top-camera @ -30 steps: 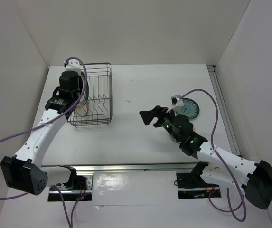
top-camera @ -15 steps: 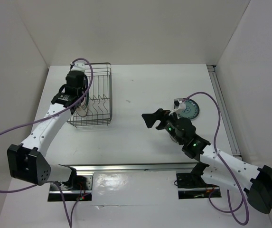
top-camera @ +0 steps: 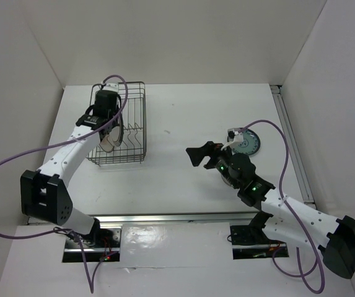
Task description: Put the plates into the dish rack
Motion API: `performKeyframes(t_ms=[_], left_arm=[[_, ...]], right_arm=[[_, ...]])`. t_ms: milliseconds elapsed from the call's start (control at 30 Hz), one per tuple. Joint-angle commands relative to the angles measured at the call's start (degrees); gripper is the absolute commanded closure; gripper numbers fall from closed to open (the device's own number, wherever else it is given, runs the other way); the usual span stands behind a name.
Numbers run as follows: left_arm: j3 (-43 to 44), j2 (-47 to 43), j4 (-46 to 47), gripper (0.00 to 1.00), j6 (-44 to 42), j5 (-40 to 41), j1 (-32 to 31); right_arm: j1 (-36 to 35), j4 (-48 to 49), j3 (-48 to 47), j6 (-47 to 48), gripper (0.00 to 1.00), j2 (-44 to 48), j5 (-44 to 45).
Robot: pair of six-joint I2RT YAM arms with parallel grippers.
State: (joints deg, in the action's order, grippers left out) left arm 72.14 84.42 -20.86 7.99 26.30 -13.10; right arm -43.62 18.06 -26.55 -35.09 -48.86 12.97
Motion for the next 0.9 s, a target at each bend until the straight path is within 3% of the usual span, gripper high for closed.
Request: performKeyframes(t_ms=[0, 67, 233, 400, 467, 500, 600, 633, 733, 867], left_arm=[[3.10, 0.12, 1.00, 0.74, 1.59, -1.08, 0.10], [3.70, 0.13, 1.00, 0.71, 1.59, -1.69, 0.10], [4.77, 0.74, -0.67, 0.40, 2.20, -1.70, 0.10], [5.29, -3.55, -1.20, 0.36, 3.44, -4.41, 0.10], [4.24, -7.68, -0.59, 0.34, 4.05, -8.27, 0.10], [3.63, -9.00, 1.07, 0.19, 4.84, -9.68, 0.10], [1.95, -11.30, 2.31, 0.16, 5.54, -14.43, 0.10], [1.95, -11.30, 2.32, 0.09, 5.55, -15.31, 0.10], [1.95, -11.30, 2.32, 0.09, 6.16, -19.00, 0.10], [1.95, -11.30, 2.32, 0.08, 6.78, -23.22, 0.10]], right_arm=[[0.29, -1.97, 0.18, 0.02, 0.00, 1.05, 3.72], [0.29, -4.95, -0.52, 0.72, 0.00, 1.84, 6.61], [0.29, -14.45, -4.38, 1.87, 0.00, 6.40, 16.63], [1.68, -28.48, -5.45, -3.74, 0.00, 10.27, 34.62], [5.37, -31.06, -5.45, -6.04, 0.00, 10.28, 35.46], [9.12, -30.03, -4.66, -5.35, 0.00, 10.28, 32.50], [15.99, -30.02, -5.35, -5.25, 0.00, 6.51, 23.64], [21.76, -30.02, -5.36, -6.03, 0.00, 3.45, 21.07], [31.37, -24.69, -3.87, -6.04, 0.00, 1.58, 8.01], [50.32, -18.79, -2.02, -4.38, 0.00, -4.02, -6.67]])
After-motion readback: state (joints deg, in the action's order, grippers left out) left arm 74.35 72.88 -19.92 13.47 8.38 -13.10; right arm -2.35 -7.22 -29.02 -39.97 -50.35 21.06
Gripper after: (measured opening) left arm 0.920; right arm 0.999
